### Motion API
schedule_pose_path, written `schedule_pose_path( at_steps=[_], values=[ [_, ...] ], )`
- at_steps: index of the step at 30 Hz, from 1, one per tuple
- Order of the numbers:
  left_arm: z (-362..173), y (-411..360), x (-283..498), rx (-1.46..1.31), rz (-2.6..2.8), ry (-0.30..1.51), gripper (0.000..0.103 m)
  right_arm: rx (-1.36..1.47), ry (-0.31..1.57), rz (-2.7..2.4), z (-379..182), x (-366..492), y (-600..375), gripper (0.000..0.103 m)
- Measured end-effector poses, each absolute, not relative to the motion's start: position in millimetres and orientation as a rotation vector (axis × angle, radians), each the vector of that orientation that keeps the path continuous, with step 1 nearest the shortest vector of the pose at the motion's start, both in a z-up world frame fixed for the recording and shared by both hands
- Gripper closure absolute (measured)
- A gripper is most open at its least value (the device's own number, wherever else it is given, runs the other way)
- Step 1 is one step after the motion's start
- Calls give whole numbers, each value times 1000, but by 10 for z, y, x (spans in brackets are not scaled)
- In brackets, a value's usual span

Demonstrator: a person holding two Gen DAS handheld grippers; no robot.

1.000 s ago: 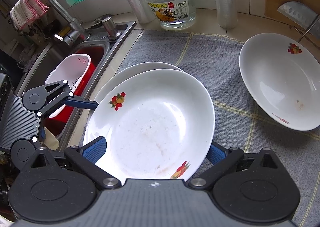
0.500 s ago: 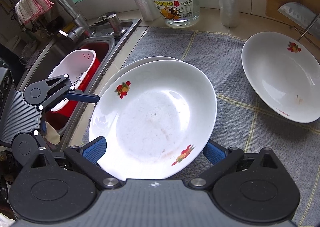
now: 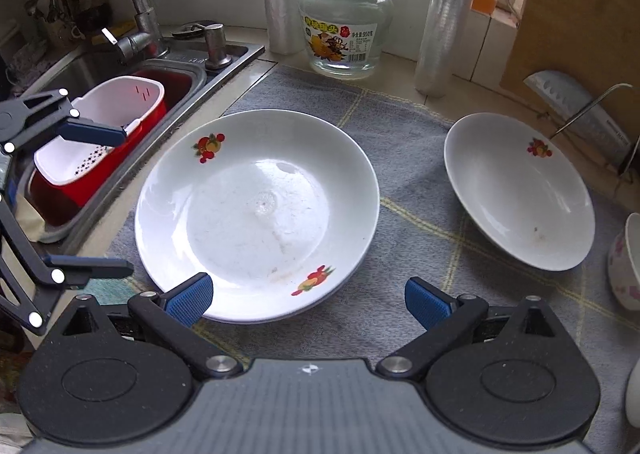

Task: Organize plates and bowls
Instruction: 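Move the left tool to the rim of the white fruit-decal plate by the cutting board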

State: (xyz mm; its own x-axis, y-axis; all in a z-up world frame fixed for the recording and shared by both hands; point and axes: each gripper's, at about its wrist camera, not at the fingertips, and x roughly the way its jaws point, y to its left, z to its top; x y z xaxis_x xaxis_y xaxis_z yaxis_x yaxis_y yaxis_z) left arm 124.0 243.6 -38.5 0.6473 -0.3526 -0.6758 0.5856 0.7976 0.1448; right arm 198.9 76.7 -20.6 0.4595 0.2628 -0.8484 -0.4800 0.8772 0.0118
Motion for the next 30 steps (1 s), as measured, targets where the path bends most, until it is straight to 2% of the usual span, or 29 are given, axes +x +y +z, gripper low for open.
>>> schedule_pose_path(
  at_steps=[14, 30],
  values=[
    [-277, 2000, 1124, 229, -427, 686, 1, -233, 921, 229, -215, 1709, 221, 0],
    [-306, 911, 1243, 153, -267, 748, 1, -271, 893, 312, -582, 2086, -776, 0]
  ],
)
